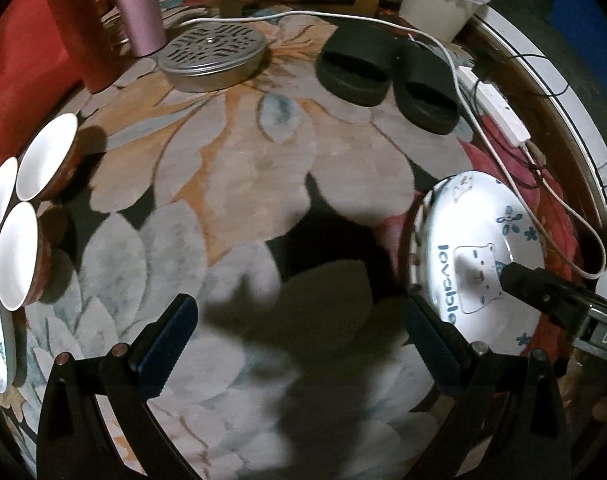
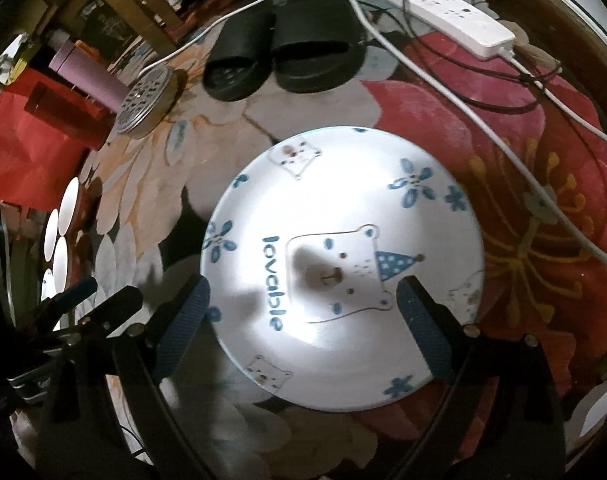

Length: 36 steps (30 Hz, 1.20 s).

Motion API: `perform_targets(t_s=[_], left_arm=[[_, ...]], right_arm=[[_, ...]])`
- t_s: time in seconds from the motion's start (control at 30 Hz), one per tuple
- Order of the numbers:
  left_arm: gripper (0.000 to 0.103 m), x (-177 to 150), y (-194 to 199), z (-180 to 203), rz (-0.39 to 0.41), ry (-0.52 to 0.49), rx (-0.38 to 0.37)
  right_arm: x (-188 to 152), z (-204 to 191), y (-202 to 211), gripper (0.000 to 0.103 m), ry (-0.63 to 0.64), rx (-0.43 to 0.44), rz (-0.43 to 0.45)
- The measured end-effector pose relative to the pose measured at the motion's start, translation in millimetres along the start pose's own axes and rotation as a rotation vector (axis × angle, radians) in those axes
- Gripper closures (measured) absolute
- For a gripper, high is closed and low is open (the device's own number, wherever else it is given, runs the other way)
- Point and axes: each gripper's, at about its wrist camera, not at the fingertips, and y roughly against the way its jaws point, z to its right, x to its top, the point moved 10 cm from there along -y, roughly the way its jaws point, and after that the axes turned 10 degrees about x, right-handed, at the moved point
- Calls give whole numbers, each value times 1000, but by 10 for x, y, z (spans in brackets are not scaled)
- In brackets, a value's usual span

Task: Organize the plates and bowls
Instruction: 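Withdraw both grippers back toward the white bowls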

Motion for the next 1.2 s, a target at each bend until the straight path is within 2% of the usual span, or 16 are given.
perform_targets(t_s=[0.57, 1.2], left_arm=[[1, -74, -12, -522, 2, 69, 48], [1, -312, -28, -1210, -21, 158, 92]], right_arm=[[-63, -383, -224, 8, 61, 23, -33], [-232, -905, -520, 8, 141, 54, -82]])
